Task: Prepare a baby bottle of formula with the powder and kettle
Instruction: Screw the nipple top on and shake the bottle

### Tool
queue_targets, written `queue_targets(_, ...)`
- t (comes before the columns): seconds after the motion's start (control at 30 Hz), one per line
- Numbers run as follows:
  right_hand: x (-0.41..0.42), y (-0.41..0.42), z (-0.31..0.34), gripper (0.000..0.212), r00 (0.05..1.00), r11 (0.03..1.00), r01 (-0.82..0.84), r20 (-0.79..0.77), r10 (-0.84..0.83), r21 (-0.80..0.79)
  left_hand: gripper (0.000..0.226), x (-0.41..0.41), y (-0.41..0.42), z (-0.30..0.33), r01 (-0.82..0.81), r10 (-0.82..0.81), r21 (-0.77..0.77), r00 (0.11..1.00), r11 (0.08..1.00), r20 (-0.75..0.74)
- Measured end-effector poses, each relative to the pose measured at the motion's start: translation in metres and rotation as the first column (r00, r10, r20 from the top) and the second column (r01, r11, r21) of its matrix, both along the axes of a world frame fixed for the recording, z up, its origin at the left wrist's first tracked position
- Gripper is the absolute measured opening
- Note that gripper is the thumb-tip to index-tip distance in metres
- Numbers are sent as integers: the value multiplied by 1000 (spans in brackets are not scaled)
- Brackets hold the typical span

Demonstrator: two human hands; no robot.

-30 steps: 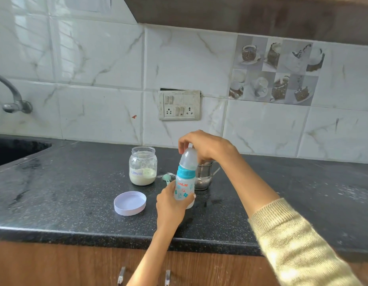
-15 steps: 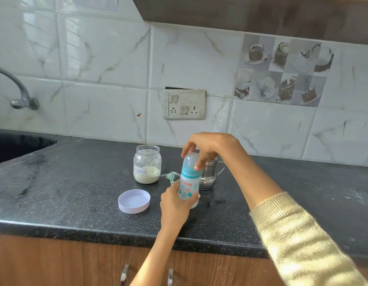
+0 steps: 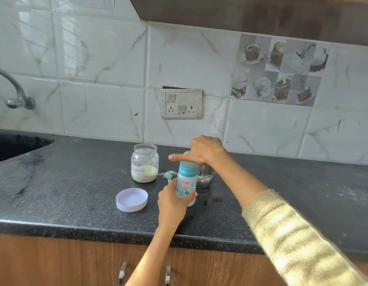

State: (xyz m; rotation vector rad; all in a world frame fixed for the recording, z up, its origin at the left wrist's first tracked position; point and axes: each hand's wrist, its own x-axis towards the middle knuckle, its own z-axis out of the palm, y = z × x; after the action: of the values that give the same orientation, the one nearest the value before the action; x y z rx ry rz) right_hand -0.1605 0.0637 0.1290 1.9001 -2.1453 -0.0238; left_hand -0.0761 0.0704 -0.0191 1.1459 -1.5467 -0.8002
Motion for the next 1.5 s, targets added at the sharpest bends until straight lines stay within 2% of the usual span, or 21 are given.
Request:
queue_targets(0.07,4,4,2,87,998,995,68,3,-69,72,50,0,0,0,-3,3,0,1000,1000,1)
queue_targets(0.13,5,9,10,91,989,985,95,95,-110,147,46,1,-1,-1,-3,3,-2,1000,1000,0)
queue_targets(0.2,1,13,22,81,987,976,45,142,-76,214,45,1,-1,-2,-3,3,-5,1000,1000,0)
queue_targets(0.27,-2,13,31,64,979,957,-90,202,34,275,47,0,-1,-2,1,-1,-4,1000,1000,4)
queue_targets(0.33,-2,9,33,54,960,946,-155,270,76,285,47,1,-1,-1,4,-4,-7,1000,1000,5)
queue_targets(0.4,-1,5,31,47,973,965,-123,221,70,233,45,1,-1,-1,7,-7,-13,1000,1000,1)
queue_targets(0.63,4,-2,30,54,992,983,-34,123,12,179,50,1,0,0,13,-13,-1,1000,1000,-2)
queue_targets(0.77,6,2,32,68,996,945,-14,88,-15,328,48,1,0,-1,15,-15,-5,1000,1000,1)
queue_targets(0.87,2,1,30,67,993,923,-64,117,21,380,48,1,-1,-1,16,-16,-10,1000,1000,2)
queue_targets(1.0,3,0,30,61,994,942,-69,101,37,329,50,0,-2,-1,32,-32,-4,999,999,15)
queue_targets(1.1,4,0,23,52,997,981,-80,28,76,178,44,0,-2,0,41,-41,2,999,999,30)
queue_targets(1.2,1,-5,11,54,995,995,-100,18,100,30,44,0,-2,0,28,-28,2,999,1000,38)
queue_targets(1.3,0,-5,5,60,997,997,-76,27,77,-32,43,0,-2,0,27,-27,-4,999,1000,34)
queue_targets(1.33,0,-2,4,64,997,998,-53,57,55,-32,44,0,-2,-1,28,-28,-2,999,1000,30)
queue_targets(1.4,-5,5,1,76,977,1000,-7,215,8,-3,47,0,-3,-2,34,-34,-3,999,999,14)
queue_targets(1.47,-18,12,-8,94,893,1000,-19,449,5,25,48,1,-3,-2,48,-48,-9,999,999,-11)
queue_targets(1.5,-24,15,-18,101,817,998,-68,574,46,16,46,2,-3,-2,64,-65,-10,997,998,-29)
